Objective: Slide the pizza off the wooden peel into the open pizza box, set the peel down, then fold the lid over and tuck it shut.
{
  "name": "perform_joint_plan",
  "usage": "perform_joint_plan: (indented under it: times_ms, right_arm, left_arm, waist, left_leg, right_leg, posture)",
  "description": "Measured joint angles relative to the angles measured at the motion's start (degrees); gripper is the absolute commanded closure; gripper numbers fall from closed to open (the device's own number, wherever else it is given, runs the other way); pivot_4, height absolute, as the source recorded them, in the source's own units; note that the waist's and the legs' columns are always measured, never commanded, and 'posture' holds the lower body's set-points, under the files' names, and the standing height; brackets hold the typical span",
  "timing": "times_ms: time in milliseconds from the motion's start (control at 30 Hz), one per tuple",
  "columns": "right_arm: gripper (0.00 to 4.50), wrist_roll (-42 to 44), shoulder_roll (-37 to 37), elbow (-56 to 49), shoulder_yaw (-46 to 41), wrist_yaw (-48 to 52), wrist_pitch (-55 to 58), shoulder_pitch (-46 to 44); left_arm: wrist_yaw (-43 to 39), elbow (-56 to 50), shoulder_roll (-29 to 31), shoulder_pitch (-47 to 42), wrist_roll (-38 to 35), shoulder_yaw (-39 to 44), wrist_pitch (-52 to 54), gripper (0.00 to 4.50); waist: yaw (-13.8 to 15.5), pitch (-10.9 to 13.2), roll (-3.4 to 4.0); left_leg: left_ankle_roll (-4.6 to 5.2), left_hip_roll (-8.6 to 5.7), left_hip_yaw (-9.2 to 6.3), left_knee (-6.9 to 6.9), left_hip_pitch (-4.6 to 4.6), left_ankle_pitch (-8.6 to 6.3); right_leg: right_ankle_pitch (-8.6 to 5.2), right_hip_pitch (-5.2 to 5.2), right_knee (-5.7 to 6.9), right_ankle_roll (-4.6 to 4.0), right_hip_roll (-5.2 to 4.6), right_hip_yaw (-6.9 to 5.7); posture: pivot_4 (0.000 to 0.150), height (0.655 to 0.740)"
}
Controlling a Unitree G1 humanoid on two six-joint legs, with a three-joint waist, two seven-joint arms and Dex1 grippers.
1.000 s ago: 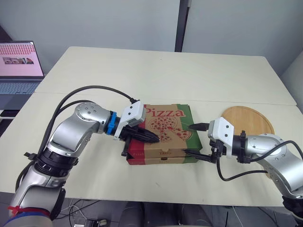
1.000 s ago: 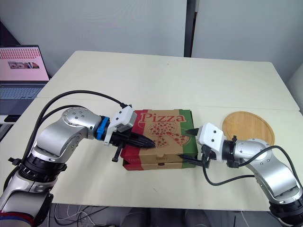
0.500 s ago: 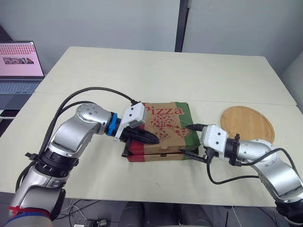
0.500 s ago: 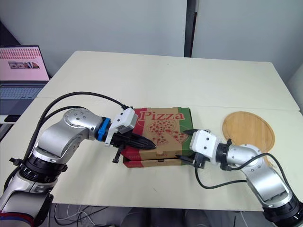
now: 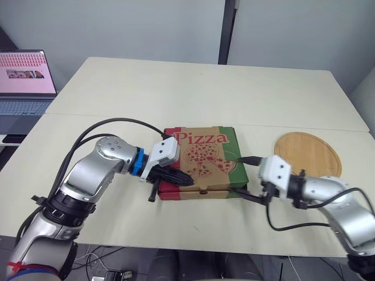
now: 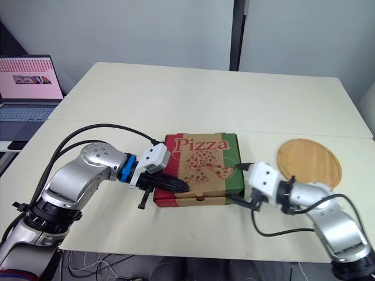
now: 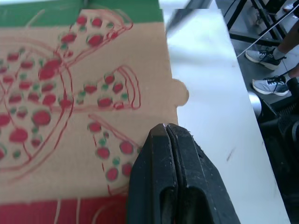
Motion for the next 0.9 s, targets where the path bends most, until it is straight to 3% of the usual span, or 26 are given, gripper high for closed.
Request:
perform_joint_plan:
  times_ms: [167, 300, 433, 733, 900]
  right_arm:
    - [0.25, 9.9, -3.9, 0.0, -8.1, 3.5, 8.3, 0.2]
    - [0.25, 8.7, -5.2, 3.7, -8.2, 3.7, 8.3, -0.2]
    - [1.17, 4.3, -4.6, 8.6, -2.2, 3.8, 5.5, -2.0]
    - [4.41, 6.6, -1.7, 8.9, 4.0, 7.3, 6.7, -6.1]
    - [4.46, 7.5, -1.1, 8.4, 4.3, 7.2, 8.7, -6.1]
  left_arm:
    - [0.0, 0.1, 0.0, -0.3, 0.4, 0.0, -0.6, 4.5]
    - [0.0, 0.4, 0.0, -0.5, 0.5, 0.0, -0.7, 4.5]
    - [0.0, 0.5, 0.0, -0.8, 0.4, 0.0, -0.6, 4.5]
    - [0.1, 0.5, 0.5, -0.8, 0.3, 0.2, -0.6, 4.5]
    - [0.1, 0.4, 0.5, -0.7, 0.3, 0.2, -0.6, 4.5]
  waist:
    - [-0.1, 0.0, -0.01]
    - [-0.1, 0.0, -0.01]
    - [-0.2, 0.0, -0.01]
    - [-0.2, 0.0, 0.0]
    - [-0.2, 0.0, 0.0]
  left_leg:
    - [0.0, 0.02, 0.0, -0.02, 0.07, 0.0]
    - [0.01, 0.02, 0.01, -0.02, 0.07, 0.0]
    - [0.01, 0.02, 0.02, -0.02, 0.06, 0.0]
    - [0.01, 0.03, -0.01, -0.01, 0.05, 0.0]
    - [0.01, 0.05, -0.01, -0.01, 0.06, 0.0]
  right_leg:
    - [0.0, 0.05, 0.0, 0.0, 0.04, 0.01]
    - [0.0, 0.05, 0.0, 0.0, 0.05, 0.01]
    - [0.0, 0.02, 0.0, 0.0, 0.05, 0.03]
    - [0.0, 0.02, 0.02, 0.0, 0.05, 0.0]
    - [0.0, 0.02, 0.02, 0.0, 0.05, 0.0]
  posture:
    - [0.15, 0.74]
    - [0.15, 0.74]
    - [0.15, 0.74]
    - [0.15, 0.74]
    - [0.15, 0.74]
